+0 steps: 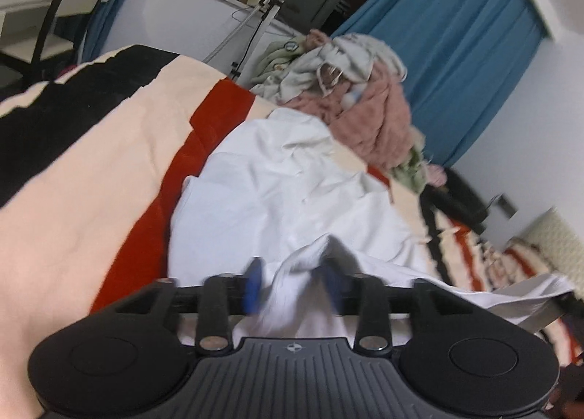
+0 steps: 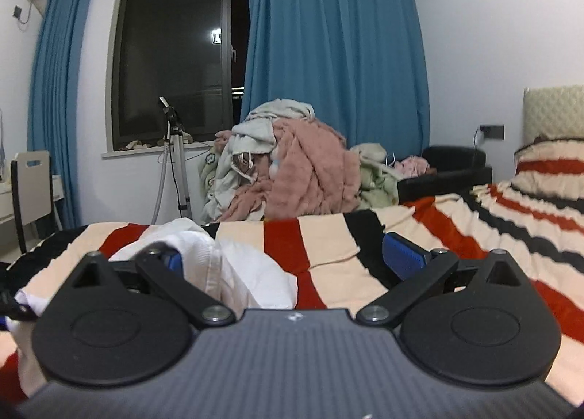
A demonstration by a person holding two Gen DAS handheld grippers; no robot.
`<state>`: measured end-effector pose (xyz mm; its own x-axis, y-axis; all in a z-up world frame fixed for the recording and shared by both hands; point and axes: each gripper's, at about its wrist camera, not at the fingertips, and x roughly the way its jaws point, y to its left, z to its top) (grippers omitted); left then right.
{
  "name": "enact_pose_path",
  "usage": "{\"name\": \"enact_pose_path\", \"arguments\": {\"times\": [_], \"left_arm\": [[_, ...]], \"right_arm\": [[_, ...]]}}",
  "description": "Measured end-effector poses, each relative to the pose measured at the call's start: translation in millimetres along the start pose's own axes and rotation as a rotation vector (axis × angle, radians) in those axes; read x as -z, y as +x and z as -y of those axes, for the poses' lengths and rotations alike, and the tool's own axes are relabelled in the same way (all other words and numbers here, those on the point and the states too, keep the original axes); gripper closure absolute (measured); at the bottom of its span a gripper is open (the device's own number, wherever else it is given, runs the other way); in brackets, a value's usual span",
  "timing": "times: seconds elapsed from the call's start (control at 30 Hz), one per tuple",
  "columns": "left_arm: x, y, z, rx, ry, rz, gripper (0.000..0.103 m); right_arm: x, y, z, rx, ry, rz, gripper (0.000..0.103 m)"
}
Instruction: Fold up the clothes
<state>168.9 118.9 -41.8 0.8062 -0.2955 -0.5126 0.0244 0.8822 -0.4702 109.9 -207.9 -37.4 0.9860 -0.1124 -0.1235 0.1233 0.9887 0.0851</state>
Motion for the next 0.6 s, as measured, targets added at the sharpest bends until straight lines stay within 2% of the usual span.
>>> {"name": "enact_pose_path", "arguments": {"times": [0.07, 0.13, 0.17, 0.27, 0.47, 0.57, 0.6], "left_arm": [[2, -5, 3, -0.036, 0.023, -0.002, 0.031], [8, -18, 7, -0.078, 0.048, 0.006, 0.015], [13, -27, 9, -0.103, 0.065, 0.011, 0.012], [27, -50, 22, -0.108, 0.143, 0.05, 0.002], [52, -34, 80, -0.085, 0.449, 0.121, 0.0], [69, -7, 107, -0.141, 0.604, 0.167, 0.001], [70, 1, 112, -0.168, 0.619, 0.174, 0.001]], "right_arm": [[0, 1, 1, -0.008, 0.019, -0.013, 0.0], [0, 3, 4, -0.006, 0.028, -0.02, 0.0], [-1, 3, 4, -0.007, 0.034, -0.023, 0.0], [-2, 4, 4, -0.019, 0.048, -0.027, 0.0], [-3, -2, -1, -0.052, 0.045, -0.019, 0.0], [-2, -6, -3, -0.056, 0.033, -0.015, 0.0], [-2, -7, -3, -0.058, 0.031, -0.014, 0.0]]}}
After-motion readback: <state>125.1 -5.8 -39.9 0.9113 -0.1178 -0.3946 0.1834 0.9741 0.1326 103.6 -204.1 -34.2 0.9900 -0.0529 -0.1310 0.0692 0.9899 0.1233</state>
